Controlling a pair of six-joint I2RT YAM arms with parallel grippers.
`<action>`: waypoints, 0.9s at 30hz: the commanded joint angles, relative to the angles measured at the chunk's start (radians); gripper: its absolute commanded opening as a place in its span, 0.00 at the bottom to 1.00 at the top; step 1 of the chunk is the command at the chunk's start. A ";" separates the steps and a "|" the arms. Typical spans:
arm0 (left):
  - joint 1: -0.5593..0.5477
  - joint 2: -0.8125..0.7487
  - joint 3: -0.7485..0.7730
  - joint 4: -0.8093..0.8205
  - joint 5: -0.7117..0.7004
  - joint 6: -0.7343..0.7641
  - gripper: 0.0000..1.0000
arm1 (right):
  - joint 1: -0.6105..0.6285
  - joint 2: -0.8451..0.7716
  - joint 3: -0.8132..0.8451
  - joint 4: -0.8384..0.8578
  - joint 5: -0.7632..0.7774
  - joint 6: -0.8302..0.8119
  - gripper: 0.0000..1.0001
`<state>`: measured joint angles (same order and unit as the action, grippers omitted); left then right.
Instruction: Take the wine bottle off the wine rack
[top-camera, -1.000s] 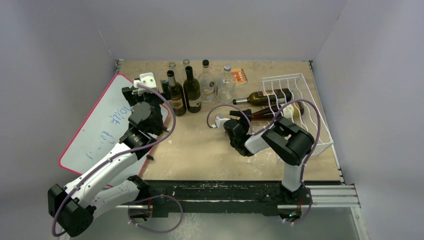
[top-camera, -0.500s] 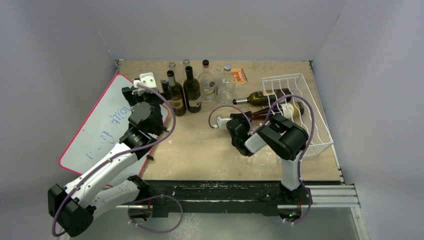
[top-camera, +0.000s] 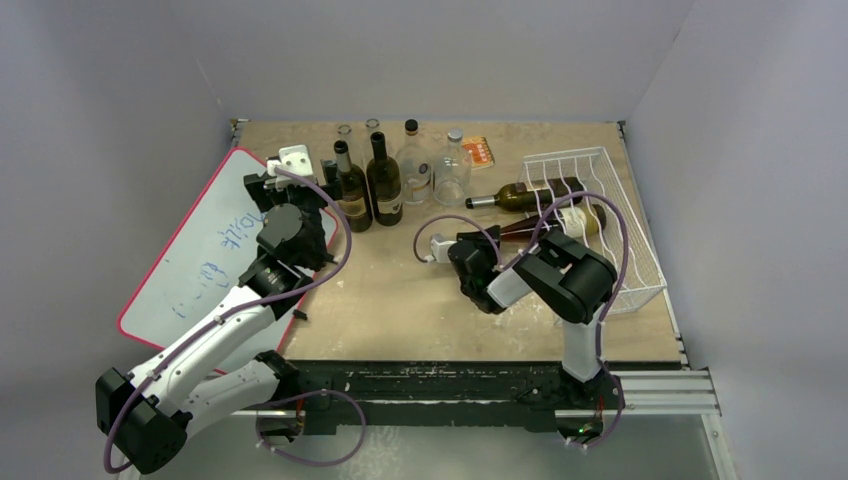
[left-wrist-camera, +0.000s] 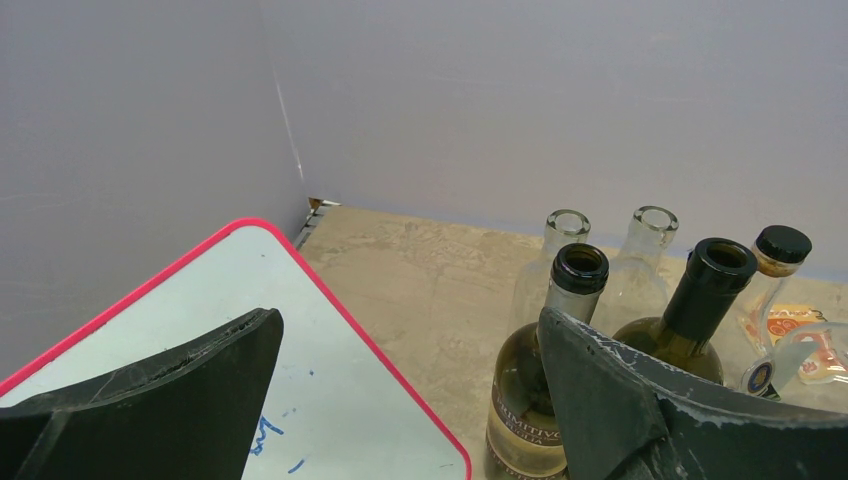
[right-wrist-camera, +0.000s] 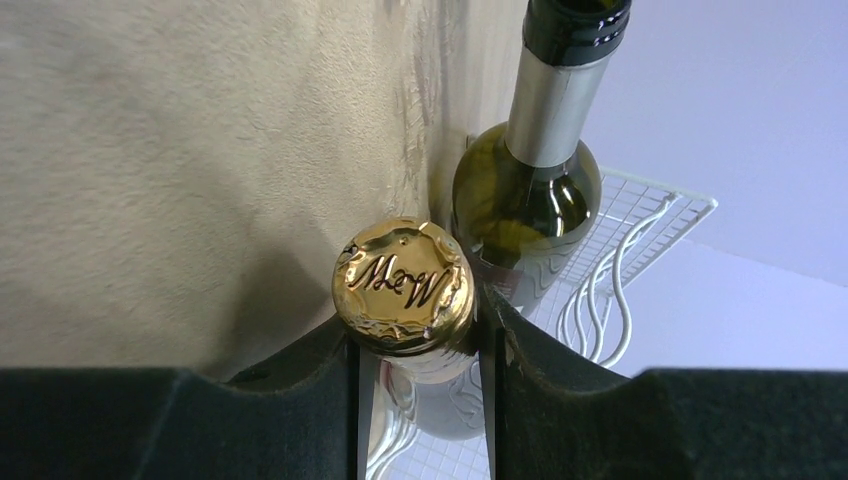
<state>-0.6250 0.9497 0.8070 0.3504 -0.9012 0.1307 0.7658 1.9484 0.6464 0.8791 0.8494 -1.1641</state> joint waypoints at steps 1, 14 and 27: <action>-0.005 -0.009 0.032 0.030 0.009 -0.017 1.00 | 0.056 -0.050 -0.005 0.043 0.020 0.083 0.09; -0.005 -0.003 0.032 0.029 0.009 -0.017 1.00 | 0.224 -0.199 0.051 -0.254 0.030 0.316 0.00; -0.005 0.004 0.032 0.029 0.006 -0.014 1.00 | 0.419 -0.352 0.207 -0.603 0.046 0.563 0.00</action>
<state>-0.6250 0.9524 0.8070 0.3504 -0.9012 0.1307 1.1072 1.6508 0.7788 0.3248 0.8829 -0.7979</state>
